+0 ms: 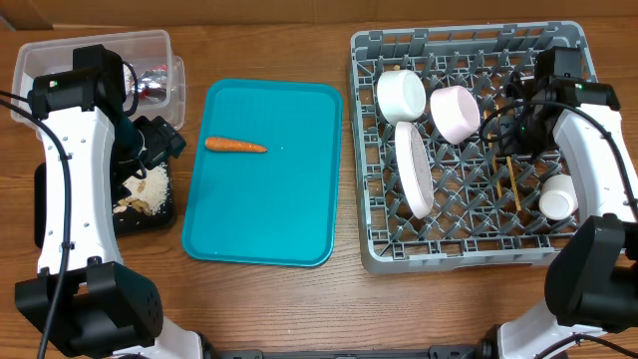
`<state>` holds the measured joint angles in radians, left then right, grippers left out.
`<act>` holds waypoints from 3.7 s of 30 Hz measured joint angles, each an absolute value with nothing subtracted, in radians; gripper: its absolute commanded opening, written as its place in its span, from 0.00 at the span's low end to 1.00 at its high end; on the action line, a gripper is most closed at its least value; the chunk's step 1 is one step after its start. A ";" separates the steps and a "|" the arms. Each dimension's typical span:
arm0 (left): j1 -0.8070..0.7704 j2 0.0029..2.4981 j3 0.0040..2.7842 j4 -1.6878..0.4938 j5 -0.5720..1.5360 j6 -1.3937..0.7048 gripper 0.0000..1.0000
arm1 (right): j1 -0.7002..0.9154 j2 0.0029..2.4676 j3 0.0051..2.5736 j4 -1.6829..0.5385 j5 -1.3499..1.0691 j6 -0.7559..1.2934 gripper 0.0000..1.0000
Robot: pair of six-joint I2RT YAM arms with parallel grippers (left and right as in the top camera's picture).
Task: Sort waste into correct bins and load items into the dishwasher
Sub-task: 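Carry the second chopstick into the rack beside the first and release, then lower the left gripper onto the orange carrot and grasp it, then carry the carrot left and drop it onto the black tray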
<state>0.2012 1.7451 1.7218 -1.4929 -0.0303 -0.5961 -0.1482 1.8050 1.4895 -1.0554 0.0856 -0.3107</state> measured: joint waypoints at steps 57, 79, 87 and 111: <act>-0.111 2.186 1.721 -1.084 -0.025 -1.299 0.66 | -0.129 1.529 1.599 -1.327 -0.308 -0.124 0.72; -0.111 2.187 1.656 -1.052 -0.080 -1.292 0.75 | -0.129 1.529 1.599 -1.327 -0.308 -0.123 0.72; -0.111 2.187 1.644 -1.047 -0.086 -1.179 0.16 | -0.130 1.529 1.599 -1.327 -0.308 -0.123 0.72; 0.128 1.966 1.828 -1.493 -0.195 -0.745 0.04 | -0.129 1.529 1.599 -1.327 -0.310 -0.127 0.72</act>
<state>0.1284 1.9663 1.8278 -1.4925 -0.1947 -0.7448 -0.1291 1.5291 1.5990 -1.3273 -0.3099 -0.1268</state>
